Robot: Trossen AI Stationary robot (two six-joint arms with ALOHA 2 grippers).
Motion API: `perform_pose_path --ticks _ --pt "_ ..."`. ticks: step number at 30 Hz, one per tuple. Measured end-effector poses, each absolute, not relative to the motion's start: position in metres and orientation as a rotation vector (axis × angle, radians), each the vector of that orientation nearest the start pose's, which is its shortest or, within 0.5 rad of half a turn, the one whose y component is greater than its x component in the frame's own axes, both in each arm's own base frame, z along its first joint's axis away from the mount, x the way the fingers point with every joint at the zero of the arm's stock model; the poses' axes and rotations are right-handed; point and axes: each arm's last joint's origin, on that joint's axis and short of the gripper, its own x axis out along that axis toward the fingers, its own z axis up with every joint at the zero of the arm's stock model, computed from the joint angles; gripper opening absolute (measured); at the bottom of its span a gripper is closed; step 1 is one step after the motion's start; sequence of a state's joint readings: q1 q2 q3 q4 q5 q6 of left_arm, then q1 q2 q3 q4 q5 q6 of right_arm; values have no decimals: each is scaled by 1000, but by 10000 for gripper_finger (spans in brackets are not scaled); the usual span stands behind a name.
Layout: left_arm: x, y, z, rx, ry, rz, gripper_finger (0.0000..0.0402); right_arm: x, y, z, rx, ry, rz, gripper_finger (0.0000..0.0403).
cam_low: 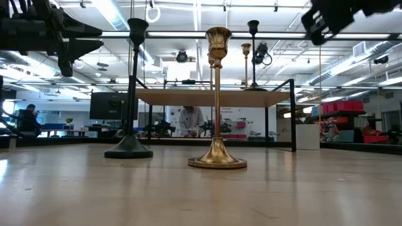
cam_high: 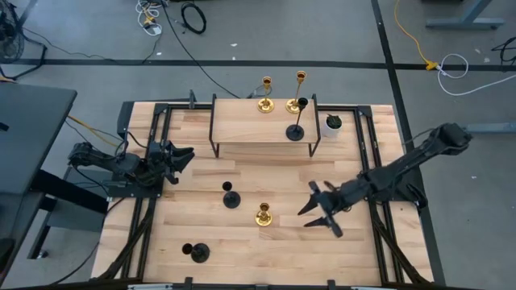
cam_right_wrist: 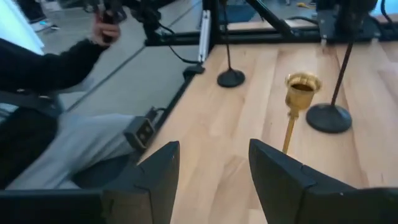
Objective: Pick & Place candle stick holders
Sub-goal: Put the gold candle holder on the shelf
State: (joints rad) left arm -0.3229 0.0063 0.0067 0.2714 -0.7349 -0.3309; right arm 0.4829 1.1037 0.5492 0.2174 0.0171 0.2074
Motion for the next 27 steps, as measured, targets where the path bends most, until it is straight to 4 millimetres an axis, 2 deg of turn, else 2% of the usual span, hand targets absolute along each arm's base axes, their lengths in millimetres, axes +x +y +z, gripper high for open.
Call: perform_pose_path --ticks 5,9,16,27 --pt "89 -9 189 -463 -303 368 131 218 122 201 97 382 313 191" --pt "89 -9 189 -463 -303 368 131 231 131 185 77 348 290 191" --pt "89 -9 189 -463 -303 368 131 247 135 154 29 337 154 191" --pt "89 -9 189 -463 -303 368 131 268 131 130 73 239 77 191"
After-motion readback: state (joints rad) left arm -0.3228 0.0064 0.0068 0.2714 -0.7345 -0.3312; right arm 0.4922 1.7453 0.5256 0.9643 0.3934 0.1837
